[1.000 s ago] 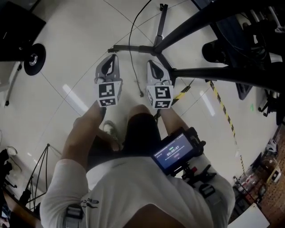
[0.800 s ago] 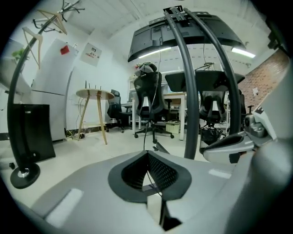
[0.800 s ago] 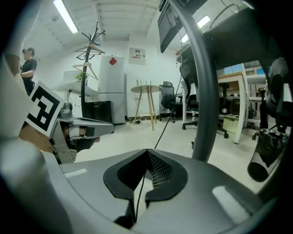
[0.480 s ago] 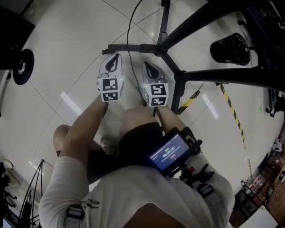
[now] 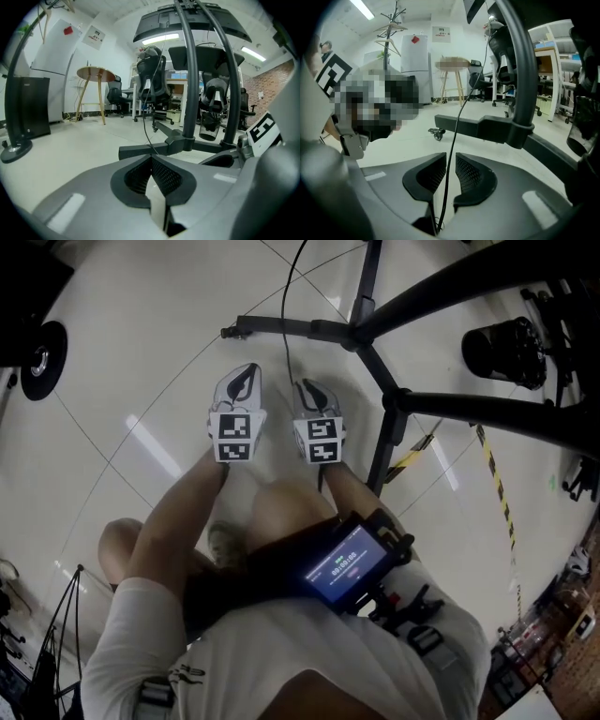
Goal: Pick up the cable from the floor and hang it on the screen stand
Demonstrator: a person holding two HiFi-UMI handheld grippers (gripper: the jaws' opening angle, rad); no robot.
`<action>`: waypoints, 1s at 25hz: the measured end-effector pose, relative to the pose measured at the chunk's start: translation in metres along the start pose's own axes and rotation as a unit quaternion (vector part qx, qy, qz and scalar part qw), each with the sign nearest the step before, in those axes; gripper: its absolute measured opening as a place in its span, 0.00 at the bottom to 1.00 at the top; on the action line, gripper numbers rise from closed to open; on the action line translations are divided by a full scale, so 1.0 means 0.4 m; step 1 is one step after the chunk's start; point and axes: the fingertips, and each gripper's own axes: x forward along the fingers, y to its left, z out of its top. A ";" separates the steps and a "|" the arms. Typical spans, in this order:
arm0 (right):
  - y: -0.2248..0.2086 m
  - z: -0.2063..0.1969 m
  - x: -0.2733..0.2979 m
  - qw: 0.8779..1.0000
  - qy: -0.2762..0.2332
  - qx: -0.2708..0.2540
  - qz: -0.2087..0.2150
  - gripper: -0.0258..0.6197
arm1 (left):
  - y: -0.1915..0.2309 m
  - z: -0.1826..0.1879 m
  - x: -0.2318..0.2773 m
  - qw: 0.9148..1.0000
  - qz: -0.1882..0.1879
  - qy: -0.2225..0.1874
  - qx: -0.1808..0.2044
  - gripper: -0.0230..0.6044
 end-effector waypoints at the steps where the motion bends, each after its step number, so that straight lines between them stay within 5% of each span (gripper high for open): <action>1: 0.005 -0.017 0.010 1.000 0.006 -0.001 0.001 0.16 | 0.001 -0.015 -0.004 1.000 0.000 0.004 -0.002 0.04; 11: 0.018 -0.131 0.077 0.997 0.075 -0.019 -0.013 0.19 | 0.023 -0.111 -0.031 0.999 0.008 0.036 -0.008 0.04; 14: 0.011 -0.149 0.081 0.995 0.088 -0.030 -0.029 0.13 | 0.026 -0.117 -0.032 0.999 0.008 0.037 -0.008 0.04; 25: -0.001 -0.055 -0.007 0.996 0.051 -0.054 -0.055 0.10 | 0.036 -0.006 -0.006 1.000 0.008 0.000 -0.004 0.04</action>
